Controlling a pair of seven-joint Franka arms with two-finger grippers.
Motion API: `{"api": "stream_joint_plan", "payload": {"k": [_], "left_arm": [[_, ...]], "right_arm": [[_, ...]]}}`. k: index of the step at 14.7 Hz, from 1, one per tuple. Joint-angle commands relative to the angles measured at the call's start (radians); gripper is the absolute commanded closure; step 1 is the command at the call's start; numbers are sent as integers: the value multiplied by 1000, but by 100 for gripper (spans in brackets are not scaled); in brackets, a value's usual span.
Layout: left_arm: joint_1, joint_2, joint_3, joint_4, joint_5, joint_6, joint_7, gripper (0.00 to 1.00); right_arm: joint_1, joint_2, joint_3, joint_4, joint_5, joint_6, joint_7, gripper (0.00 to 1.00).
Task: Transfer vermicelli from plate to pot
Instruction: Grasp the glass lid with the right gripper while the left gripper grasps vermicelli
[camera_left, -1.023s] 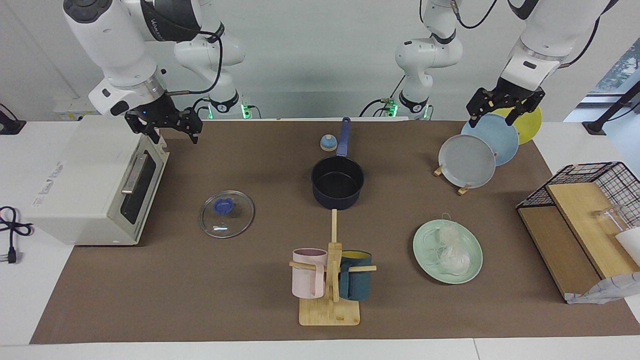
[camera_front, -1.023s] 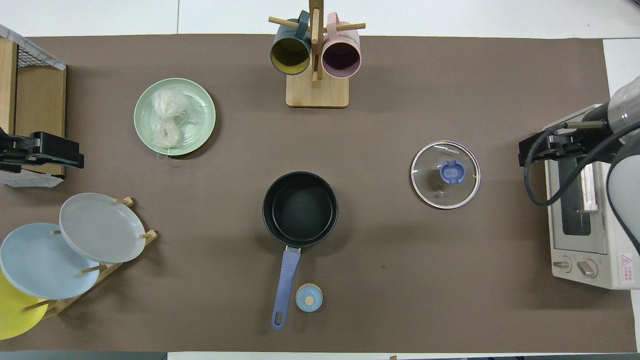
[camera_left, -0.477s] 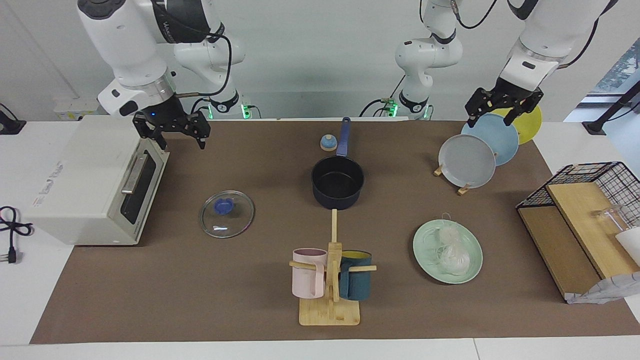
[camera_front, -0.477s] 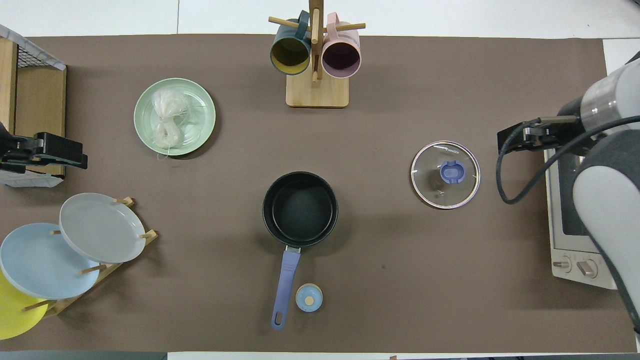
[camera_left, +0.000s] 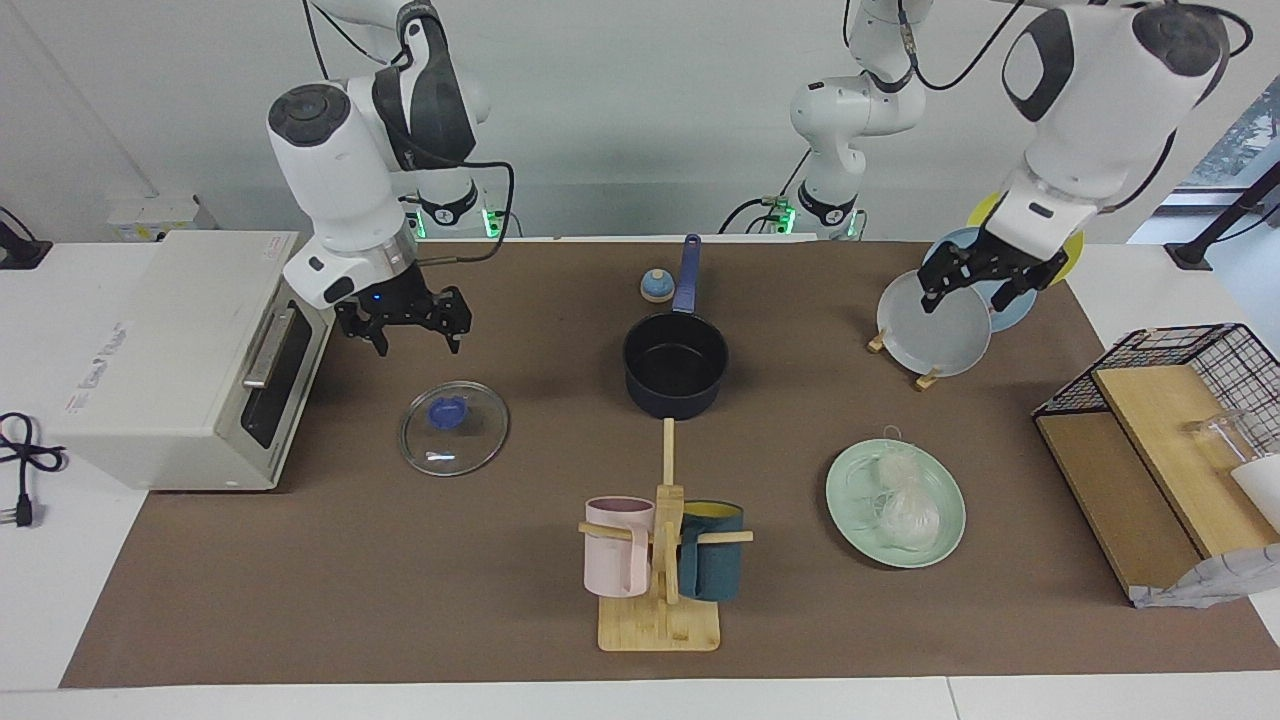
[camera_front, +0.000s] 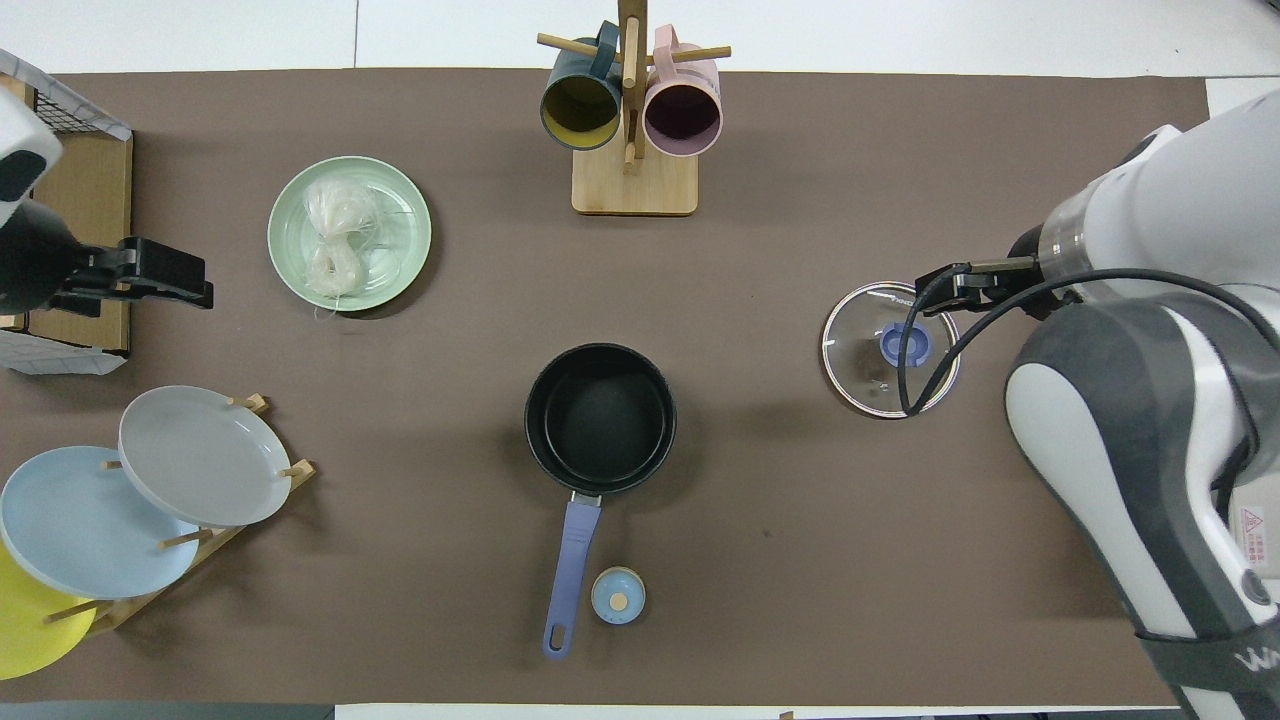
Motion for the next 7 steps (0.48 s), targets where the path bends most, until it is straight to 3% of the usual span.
{"api": "stream_joint_plan", "payload": {"k": [1, 4, 7], "left_arm": [[-7, 128, 0, 11, -2, 119, 100, 0], [-13, 223, 1, 14, 33, 231, 182, 0], [-42, 326, 0, 36, 67, 330, 187, 0]], "right_arm": [[-9, -28, 4, -137, 1, 150, -38, 0], [-12, -7, 4, -193, 1, 286, -44, 0], [-9, 50, 4, -216, 1, 303, -42, 0]]}}
